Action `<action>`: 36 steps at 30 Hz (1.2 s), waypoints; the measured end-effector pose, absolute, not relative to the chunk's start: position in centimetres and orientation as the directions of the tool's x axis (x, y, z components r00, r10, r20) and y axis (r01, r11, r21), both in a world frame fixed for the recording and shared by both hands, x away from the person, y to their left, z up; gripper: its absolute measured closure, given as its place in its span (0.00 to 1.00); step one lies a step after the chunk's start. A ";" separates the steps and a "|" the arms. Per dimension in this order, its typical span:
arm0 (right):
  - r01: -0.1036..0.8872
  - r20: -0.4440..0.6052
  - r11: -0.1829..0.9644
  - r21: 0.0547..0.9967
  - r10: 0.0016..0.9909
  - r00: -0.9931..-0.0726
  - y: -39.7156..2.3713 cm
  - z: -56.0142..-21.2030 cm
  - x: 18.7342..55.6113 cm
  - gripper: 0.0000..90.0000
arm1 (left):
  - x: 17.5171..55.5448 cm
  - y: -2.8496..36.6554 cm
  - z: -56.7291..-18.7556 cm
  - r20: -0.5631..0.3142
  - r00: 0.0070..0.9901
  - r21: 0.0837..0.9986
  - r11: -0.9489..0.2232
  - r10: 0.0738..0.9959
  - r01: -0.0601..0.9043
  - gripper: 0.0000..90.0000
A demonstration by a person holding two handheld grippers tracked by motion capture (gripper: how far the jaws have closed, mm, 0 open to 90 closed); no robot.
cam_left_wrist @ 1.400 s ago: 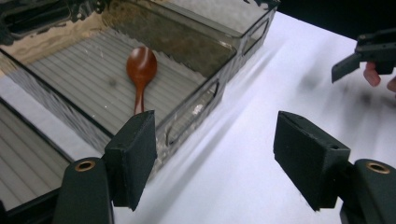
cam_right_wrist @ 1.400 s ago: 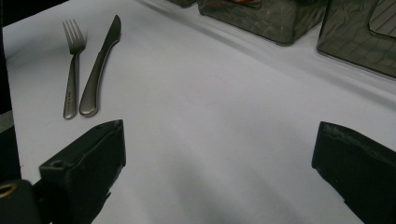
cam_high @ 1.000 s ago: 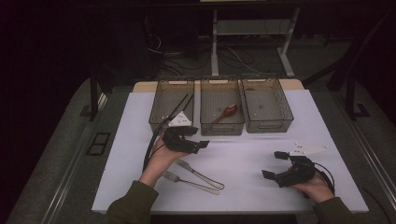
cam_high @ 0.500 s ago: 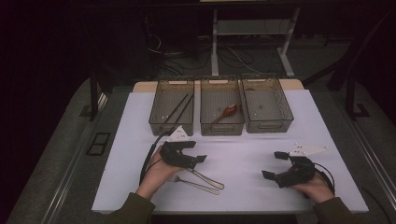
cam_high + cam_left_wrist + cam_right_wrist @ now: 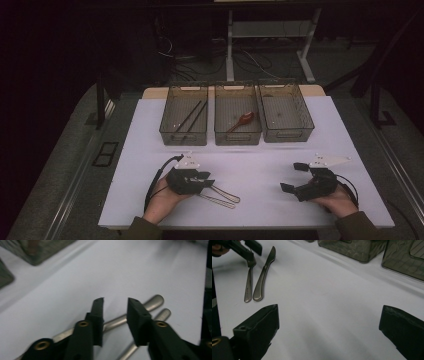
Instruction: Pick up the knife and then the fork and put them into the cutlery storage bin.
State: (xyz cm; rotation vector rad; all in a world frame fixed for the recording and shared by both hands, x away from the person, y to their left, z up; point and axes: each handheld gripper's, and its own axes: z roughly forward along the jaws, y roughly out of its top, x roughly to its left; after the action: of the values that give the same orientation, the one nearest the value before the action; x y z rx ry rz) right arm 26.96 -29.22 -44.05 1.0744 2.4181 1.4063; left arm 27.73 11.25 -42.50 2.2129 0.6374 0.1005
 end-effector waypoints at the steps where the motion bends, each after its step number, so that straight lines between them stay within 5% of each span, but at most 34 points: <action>1: 0.508 0.219 0.304 0.806 0.644 -0.733 -29.2 -44.0 27.0 0.02 | 27.5 10.9 -42.7 -0.139 0.875 0.726 -0.553 0.464 0.409 0.83; 7: 0.498 0.206 0.317 0.807 0.639 -0.741 -29.1 -44.1 26.8 0.02 | 27.1 9.4 -43.6 -0.140 0.905 0.686 -0.619 0.403 0.382 0.99; 36: 0.497 0.206 0.320 0.807 0.636 -0.743 -29.0 -44.1 26.9 0.02 | 29.4 6.1 -44.4 -0.116 0.911 0.658 -0.656 0.396 0.369 0.99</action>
State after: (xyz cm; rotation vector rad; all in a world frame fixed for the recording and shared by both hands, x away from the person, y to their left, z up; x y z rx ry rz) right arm 26.86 -29.01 -44.07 1.0510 2.4268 1.3994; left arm 29.42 6.10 -44.39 2.3479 0.5431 0.0489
